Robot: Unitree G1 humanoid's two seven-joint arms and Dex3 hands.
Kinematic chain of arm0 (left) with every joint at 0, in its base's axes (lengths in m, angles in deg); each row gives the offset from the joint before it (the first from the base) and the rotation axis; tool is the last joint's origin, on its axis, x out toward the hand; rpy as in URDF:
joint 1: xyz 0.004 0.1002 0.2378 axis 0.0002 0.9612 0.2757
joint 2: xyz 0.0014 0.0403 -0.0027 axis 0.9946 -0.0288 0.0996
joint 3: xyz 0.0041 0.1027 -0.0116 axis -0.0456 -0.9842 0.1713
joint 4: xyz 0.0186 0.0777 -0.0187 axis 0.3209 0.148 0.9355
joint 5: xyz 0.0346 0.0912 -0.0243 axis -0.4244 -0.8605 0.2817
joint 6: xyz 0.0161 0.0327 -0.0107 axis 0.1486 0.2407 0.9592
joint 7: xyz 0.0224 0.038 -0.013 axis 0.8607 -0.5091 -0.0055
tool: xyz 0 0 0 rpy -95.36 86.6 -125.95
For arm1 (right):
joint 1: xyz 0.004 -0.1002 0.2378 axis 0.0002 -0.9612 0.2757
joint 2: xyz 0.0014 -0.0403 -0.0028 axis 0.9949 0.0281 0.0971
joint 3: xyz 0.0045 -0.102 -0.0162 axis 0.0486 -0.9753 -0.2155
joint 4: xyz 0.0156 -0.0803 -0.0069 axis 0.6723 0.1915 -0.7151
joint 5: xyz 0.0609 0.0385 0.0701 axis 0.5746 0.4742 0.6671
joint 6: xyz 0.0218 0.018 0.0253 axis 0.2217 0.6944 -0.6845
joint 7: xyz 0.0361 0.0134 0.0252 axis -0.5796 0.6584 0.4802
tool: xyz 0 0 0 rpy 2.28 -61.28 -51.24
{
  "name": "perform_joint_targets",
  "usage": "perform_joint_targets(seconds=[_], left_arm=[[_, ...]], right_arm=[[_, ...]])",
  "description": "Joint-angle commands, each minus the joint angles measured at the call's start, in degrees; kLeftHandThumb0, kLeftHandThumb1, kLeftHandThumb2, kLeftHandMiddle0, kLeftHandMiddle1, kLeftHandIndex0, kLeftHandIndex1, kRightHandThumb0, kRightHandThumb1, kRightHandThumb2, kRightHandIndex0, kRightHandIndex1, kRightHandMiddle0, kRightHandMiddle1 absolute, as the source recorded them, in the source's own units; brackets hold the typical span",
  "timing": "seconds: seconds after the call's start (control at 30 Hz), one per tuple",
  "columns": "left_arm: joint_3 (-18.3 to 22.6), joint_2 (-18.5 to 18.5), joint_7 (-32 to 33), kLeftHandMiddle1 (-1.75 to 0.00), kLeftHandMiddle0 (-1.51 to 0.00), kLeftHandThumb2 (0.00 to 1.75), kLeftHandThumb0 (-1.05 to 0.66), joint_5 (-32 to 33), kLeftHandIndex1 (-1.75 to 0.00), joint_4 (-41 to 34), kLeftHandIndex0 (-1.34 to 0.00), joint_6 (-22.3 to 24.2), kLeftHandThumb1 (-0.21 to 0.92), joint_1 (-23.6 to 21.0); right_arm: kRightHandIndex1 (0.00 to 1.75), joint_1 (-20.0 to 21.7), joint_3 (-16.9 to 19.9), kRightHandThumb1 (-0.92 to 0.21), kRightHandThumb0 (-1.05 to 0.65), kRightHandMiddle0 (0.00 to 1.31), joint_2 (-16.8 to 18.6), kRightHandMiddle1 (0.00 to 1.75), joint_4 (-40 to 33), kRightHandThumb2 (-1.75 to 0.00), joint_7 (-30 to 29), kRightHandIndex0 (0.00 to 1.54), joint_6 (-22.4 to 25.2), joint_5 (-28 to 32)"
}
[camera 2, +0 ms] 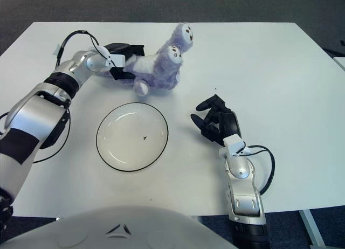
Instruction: Put the doll into the plate.
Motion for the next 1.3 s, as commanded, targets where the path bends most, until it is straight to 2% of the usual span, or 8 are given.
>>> perform_joint_targets(seconds=[0.0, 0.23, 0.53, 0.6, 0.77, 1.13, 1.27], left_arm=[[0.81, 1.11, -1.23, -1.75, -0.56, 1.25, 0.45, 0.91, -1.75, -1.76, -0.61, -1.74, 0.37, -1.21], [1.56, 3.50, -4.07, -1.75, -0.57, 1.25, 0.45, 2.15, -1.75, -7.26, -0.61, -4.14, 0.36, 0.59], [3.81, 6.83, -7.20, -1.75, -0.57, 1.26, 0.45, 6.42, -1.75, -13.28, -0.61, -10.35, 0.36, 5.18], [4.02, 7.14, -7.77, -1.75, -0.57, 1.26, 0.45, 6.92, -1.75, -14.27, -0.61, -10.47, 0.36, 5.74], [5.96, 8.76, -9.73, -1.75, -0.56, 1.24, 0.45, 9.75, -1.75, -21.98, -0.60, -9.66, 0.37, 9.69], [8.16, 10.05, -12.76, -1.75, -0.54, 1.21, 0.44, 13.21, -1.75, -29.20, -0.59, -8.25, 0.39, 14.34], [9.28, 11.92, -14.81, -1.75, -0.54, 1.21, 0.44, 16.29, -1.75, -35.08, -0.59, -9.19, 0.39, 18.51]], right_arm=[[1.75, -0.77, -0.01, -0.92, -0.36, 0.45, -0.51, 1.49, 2.73, -0.28, 0.12, 0.74, 2.26, -0.72], [1.75, -0.21, -0.02, -0.92, -0.36, 0.46, -0.62, 1.49, 3.45, -0.28, 0.01, 0.74, 2.32, -0.87], [1.75, 0.42, -0.29, -0.92, -0.36, 0.46, -0.72, 1.49, 3.79, -0.28, -0.26, 0.75, 3.13, -1.28], [1.75, 0.46, -0.34, -0.92, -0.36, 0.46, -0.75, 1.49, 3.78, -0.28, -0.32, 0.75, 3.26, -1.32], [1.75, 1.29, -0.51, -0.92, -0.37, 0.46, -1.04, 1.49, 4.36, -0.28, -0.29, 0.75, 4.09, -1.76], [1.75, 2.94, -1.10, -0.92, -0.37, 0.46, -1.36, 1.48, 5.63, -0.28, -0.27, 0.75, 5.22, -2.21], [1.75, 3.68, -1.15, -0.92, -0.37, 0.46, -1.37, 1.49, 5.63, -0.28, 0.20, 0.76, 6.66, -1.84]])
